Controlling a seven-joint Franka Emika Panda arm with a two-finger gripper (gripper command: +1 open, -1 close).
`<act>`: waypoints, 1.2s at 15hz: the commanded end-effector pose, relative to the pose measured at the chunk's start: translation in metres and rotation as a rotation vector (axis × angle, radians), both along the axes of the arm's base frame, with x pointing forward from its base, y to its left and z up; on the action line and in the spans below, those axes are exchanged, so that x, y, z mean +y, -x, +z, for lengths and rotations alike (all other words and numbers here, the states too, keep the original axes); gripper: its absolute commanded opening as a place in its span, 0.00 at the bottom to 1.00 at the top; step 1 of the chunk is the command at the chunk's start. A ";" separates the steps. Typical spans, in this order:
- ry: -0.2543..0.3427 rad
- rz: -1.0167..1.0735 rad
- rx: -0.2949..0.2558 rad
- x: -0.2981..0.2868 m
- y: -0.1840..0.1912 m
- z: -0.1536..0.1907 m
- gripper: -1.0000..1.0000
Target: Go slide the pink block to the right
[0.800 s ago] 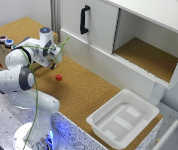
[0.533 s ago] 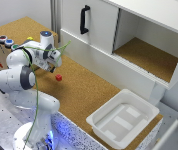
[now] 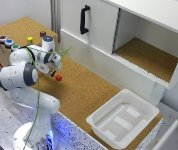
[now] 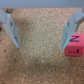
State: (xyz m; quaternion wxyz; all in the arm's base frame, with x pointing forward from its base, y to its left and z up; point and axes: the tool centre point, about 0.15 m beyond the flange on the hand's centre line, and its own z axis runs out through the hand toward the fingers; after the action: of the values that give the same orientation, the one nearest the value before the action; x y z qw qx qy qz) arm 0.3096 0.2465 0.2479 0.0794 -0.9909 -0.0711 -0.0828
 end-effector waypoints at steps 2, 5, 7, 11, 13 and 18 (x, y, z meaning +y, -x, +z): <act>-0.024 -0.006 0.026 -0.011 -0.038 -0.025 0.00; -0.007 -0.001 0.040 -0.018 -0.042 -0.027 0.00; 0.017 -0.001 0.044 -0.026 -0.038 -0.025 0.00; 0.062 -0.033 0.054 -0.048 -0.021 -0.021 0.00; 0.087 -0.033 0.073 -0.060 -0.012 -0.023 0.00; 0.085 -0.057 0.053 -0.087 -0.012 -0.023 0.00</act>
State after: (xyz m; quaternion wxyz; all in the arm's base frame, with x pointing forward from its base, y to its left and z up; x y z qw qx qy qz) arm 0.3287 0.1930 0.2162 0.0498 -0.9967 -0.0486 -0.0424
